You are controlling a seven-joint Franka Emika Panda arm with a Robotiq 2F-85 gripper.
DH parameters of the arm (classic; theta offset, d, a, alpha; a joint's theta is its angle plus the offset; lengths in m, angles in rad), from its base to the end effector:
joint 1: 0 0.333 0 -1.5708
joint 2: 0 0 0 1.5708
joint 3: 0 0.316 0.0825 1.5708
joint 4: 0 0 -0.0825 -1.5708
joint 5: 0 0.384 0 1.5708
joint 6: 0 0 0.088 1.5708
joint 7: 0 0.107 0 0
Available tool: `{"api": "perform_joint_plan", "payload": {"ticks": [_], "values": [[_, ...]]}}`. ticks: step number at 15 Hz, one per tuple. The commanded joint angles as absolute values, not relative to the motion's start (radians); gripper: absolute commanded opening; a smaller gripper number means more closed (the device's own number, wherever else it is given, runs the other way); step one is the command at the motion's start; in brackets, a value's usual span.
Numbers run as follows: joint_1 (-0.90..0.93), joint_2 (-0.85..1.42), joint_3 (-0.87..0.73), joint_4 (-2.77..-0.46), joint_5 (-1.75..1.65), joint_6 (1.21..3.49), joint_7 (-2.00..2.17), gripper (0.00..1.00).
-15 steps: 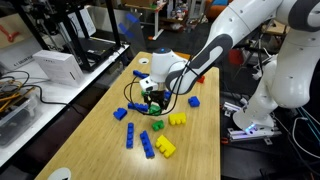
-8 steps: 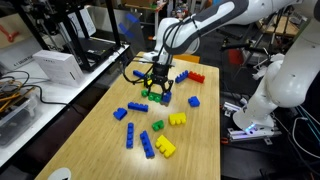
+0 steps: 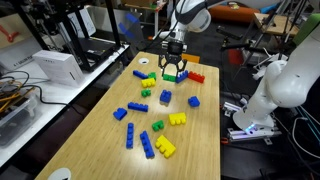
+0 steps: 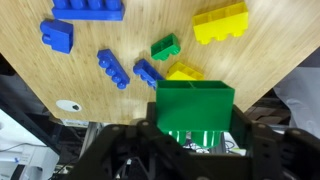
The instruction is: Pick up the green block from the table and put it on the blue block
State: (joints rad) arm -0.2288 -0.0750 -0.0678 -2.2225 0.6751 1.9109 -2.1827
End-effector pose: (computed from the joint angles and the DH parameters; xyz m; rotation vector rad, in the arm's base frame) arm 0.4859 -0.1020 0.4027 -1.8647 -1.8750 -0.6885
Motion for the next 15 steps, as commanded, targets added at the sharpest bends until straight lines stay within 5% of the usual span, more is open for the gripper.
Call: {"api": "perform_joint_plan", "payload": {"ticks": [1,15], "values": [[-0.220,-0.060,-0.159,-2.221,0.715,1.813,-2.299,0.45],[-0.277,0.300,-0.222,-2.013,0.843,1.602,-2.355,0.45]]}}
